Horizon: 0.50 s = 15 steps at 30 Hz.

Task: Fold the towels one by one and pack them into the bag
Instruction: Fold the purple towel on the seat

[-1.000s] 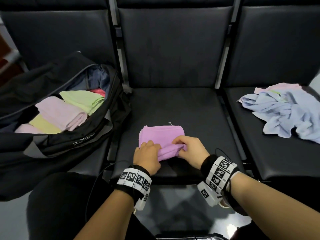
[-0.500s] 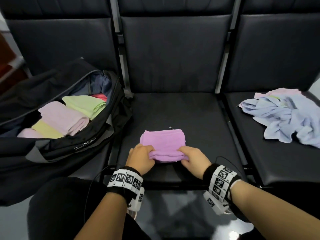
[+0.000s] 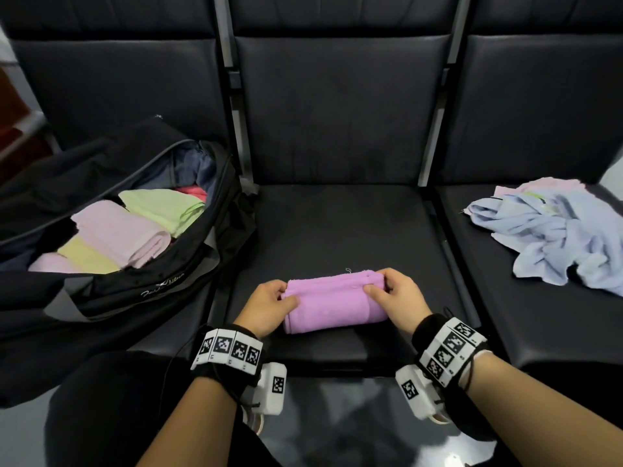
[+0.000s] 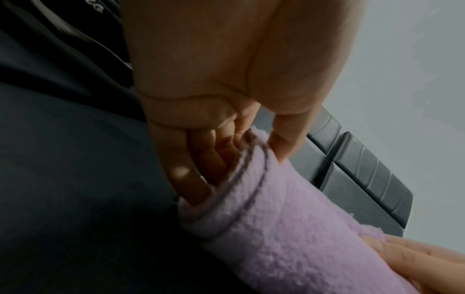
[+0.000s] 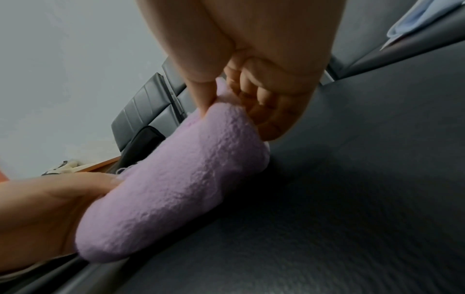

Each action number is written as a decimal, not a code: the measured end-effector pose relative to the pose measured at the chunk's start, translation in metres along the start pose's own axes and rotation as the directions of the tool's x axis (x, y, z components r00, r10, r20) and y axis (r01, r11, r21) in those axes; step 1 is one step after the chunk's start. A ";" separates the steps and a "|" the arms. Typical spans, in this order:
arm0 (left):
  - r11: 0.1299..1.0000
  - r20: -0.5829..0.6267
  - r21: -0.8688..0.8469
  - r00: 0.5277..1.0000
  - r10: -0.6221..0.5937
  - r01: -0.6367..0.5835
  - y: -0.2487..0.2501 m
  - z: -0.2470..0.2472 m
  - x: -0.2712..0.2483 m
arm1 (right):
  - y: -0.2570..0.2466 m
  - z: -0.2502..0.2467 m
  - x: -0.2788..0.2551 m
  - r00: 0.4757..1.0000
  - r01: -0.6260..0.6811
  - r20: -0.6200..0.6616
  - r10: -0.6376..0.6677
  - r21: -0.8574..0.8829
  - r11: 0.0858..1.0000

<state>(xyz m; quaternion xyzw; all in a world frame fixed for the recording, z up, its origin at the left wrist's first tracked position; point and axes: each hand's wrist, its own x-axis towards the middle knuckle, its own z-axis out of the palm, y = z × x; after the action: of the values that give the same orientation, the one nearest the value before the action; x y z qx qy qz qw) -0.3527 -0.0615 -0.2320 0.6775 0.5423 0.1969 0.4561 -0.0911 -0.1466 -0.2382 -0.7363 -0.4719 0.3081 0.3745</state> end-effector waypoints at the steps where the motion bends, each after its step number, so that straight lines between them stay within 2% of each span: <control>1: 1.000 -0.014 0.016 1.000 0.005 -0.004 -0.002 0.002 0.001 | 0.002 0.001 0.002 1.000 -0.023 -0.008 0.023 0.006 1.000; 4: 0.998 -0.041 0.032 0.998 -0.045 0.046 -0.005 0.009 0.002 | 0.010 0.006 0.007 0.993 -0.120 -0.011 0.119 -0.031 0.992; 7: 0.991 -0.115 0.085 0.989 -0.095 0.105 -0.009 0.015 0.000 | 0.016 0.010 0.011 0.977 -0.188 0.076 0.198 -0.119 0.975; 11: 0.984 -0.172 0.075 0.974 -0.146 0.161 -0.009 0.018 -0.001 | 0.015 0.007 0.017 0.953 -0.177 0.215 0.213 -0.177 0.968; 15: 0.979 -0.129 0.082 0.976 -0.174 0.186 -0.008 0.018 -0.002 | 0.014 0.007 0.014 0.950 -0.182 0.229 0.212 -0.144 0.973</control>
<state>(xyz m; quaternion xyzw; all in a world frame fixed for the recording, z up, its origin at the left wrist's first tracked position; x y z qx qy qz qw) -0.3440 -0.0704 -0.2469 0.6329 0.6368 0.1699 0.4063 -0.0853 -0.1354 -0.2551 -0.7580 -0.4559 0.4024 0.2358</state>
